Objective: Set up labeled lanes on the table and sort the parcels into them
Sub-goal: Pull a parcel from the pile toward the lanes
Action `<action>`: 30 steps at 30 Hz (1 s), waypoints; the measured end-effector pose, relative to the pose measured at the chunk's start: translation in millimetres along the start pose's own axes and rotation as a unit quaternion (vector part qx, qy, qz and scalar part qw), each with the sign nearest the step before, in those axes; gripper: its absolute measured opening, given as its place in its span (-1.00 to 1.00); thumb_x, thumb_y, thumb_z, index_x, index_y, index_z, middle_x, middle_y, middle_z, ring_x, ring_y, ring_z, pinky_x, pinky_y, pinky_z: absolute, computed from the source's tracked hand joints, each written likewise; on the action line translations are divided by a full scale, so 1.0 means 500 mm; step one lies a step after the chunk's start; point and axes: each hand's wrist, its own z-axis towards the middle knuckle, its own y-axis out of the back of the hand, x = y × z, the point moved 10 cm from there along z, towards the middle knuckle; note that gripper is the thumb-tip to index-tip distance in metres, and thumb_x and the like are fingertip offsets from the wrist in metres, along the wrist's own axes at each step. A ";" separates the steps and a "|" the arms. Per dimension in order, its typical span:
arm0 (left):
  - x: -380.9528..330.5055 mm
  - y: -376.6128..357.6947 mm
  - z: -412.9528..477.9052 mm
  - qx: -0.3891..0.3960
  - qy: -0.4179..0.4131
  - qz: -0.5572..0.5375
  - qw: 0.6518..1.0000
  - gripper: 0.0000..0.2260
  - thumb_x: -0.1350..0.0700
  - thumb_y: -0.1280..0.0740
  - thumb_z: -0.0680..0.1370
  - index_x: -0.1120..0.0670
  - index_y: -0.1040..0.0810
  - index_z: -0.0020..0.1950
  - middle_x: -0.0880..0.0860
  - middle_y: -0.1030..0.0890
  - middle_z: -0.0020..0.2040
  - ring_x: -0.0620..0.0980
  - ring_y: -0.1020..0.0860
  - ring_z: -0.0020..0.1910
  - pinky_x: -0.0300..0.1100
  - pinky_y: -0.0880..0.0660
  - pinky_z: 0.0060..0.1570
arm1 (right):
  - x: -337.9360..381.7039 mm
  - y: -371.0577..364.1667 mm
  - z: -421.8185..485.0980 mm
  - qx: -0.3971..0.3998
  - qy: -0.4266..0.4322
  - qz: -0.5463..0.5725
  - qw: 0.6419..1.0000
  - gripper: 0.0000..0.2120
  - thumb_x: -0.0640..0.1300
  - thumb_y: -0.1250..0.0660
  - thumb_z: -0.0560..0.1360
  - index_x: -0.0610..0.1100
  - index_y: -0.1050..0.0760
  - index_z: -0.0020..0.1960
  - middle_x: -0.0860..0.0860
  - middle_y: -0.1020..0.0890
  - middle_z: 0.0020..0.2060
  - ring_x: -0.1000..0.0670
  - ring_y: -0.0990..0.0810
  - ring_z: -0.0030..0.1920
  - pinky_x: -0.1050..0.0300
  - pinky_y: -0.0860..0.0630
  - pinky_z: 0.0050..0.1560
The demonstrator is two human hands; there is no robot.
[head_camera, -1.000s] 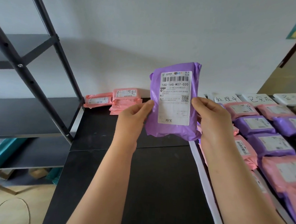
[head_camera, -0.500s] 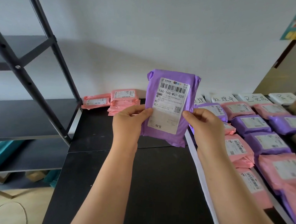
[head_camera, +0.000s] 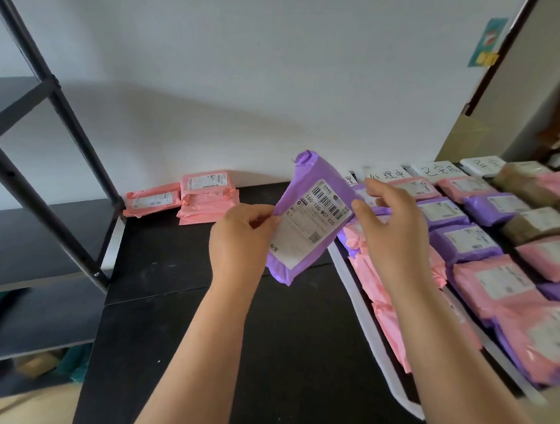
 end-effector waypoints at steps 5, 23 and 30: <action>-0.022 -0.053 -0.027 0.050 -0.060 0.002 0.997 -0.84 0.11 -0.37 0.58 -0.05 -0.68 0.12 -0.10 -0.64 0.03 -0.11 -0.56 -0.02 -0.25 -0.52 -0.10 | -0.028 0.023 -0.046 0.003 0.002 -0.095 0.995 -0.67 -0.07 -0.37 0.57 -0.10 -0.55 0.31 0.04 -0.60 0.06 -0.02 -0.54 0.11 0.16 -0.46 0.06; -0.145 -0.267 -0.173 0.050 -0.123 0.013 0.991 -0.71 0.09 -0.43 0.54 0.01 -0.59 0.26 -0.02 -0.57 0.17 0.01 -0.47 0.16 -0.14 -0.43 0.07 | -0.263 0.346 -0.176 -0.176 -0.179 -0.024 0.968 -0.89 -0.13 -0.37 0.57 -0.16 -0.63 -0.01 0.08 -0.65 -0.14 0.24 -0.58 -0.20 0.47 -0.42 -0.37; -0.176 -0.502 -0.336 0.180 -0.011 0.023 0.983 -0.66 -0.10 -0.34 0.58 -0.01 -0.56 0.31 -0.07 -0.61 0.18 -0.12 -0.49 -0.02 -0.16 -0.47 -0.01 | -0.440 0.578 -0.239 -0.248 -0.247 0.021 0.936 -0.92 -0.16 -0.41 0.52 -0.11 -0.64 -0.14 0.07 -0.68 -0.22 0.11 -0.66 -0.20 0.17 -0.57 -0.25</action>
